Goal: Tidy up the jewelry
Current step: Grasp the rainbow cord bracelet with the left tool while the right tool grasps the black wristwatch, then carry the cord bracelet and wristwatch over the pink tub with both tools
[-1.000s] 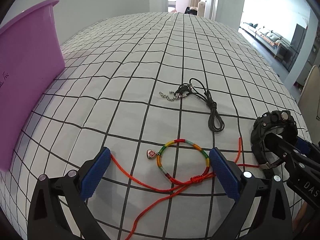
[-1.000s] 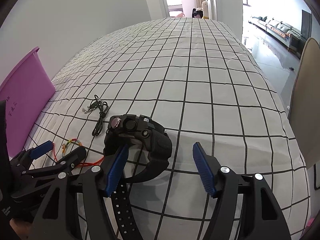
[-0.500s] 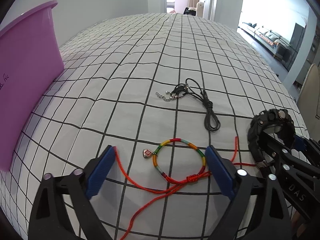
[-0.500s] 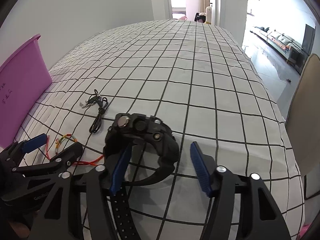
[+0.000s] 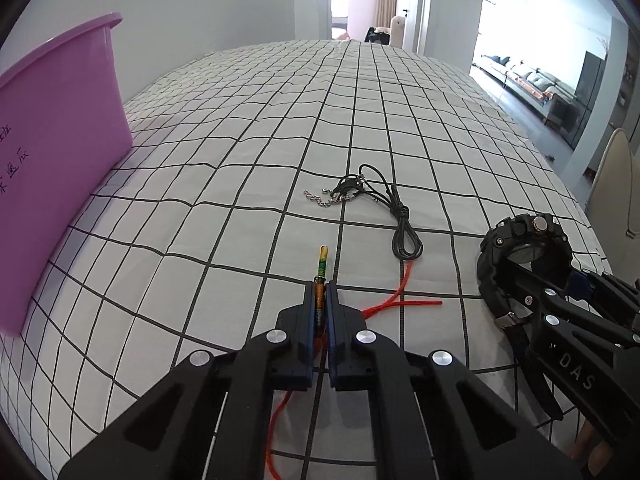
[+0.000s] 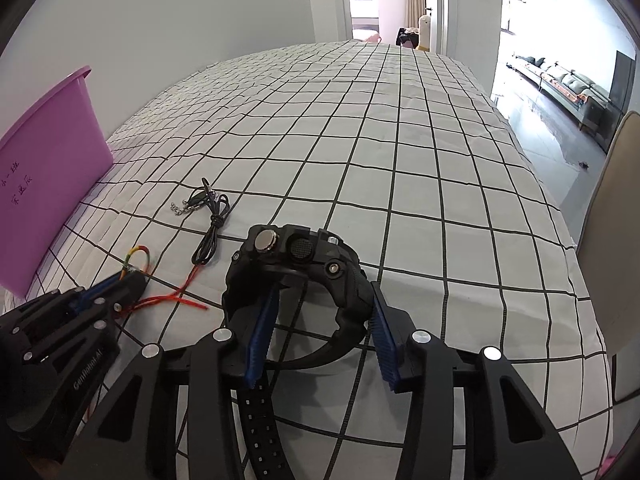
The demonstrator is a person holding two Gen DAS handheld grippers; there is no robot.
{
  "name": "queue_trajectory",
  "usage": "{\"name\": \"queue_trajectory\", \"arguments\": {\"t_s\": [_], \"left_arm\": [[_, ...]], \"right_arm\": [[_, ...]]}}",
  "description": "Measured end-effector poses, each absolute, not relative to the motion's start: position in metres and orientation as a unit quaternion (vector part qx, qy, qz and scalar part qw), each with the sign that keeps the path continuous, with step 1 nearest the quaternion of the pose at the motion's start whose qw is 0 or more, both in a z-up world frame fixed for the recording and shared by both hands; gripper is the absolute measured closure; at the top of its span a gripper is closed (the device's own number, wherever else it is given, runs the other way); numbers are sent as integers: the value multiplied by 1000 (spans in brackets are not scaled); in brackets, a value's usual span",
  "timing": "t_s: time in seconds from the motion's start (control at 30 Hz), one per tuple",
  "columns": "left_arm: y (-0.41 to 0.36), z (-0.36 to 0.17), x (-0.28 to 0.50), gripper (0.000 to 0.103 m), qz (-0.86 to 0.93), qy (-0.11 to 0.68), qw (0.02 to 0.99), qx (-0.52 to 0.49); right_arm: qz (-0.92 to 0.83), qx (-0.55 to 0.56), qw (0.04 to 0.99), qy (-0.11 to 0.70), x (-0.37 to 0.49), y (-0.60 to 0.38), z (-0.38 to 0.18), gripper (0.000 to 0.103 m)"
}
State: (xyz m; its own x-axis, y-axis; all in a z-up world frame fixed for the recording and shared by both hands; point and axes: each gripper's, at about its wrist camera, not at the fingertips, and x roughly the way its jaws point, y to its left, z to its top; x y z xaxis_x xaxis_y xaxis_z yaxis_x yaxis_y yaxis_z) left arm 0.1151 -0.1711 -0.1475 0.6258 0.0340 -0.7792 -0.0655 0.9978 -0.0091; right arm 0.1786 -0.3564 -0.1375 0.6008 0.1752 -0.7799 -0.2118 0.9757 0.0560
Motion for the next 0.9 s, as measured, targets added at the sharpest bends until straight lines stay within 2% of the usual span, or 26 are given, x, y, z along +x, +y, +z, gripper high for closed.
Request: {"name": "queue_trajectory", "arguments": {"t_s": [0.9], "left_arm": [[-165,-121,83,98,31,413,910,-25]], "right_arm": [[129,-10,905,405,147,-363,-115,79]]}}
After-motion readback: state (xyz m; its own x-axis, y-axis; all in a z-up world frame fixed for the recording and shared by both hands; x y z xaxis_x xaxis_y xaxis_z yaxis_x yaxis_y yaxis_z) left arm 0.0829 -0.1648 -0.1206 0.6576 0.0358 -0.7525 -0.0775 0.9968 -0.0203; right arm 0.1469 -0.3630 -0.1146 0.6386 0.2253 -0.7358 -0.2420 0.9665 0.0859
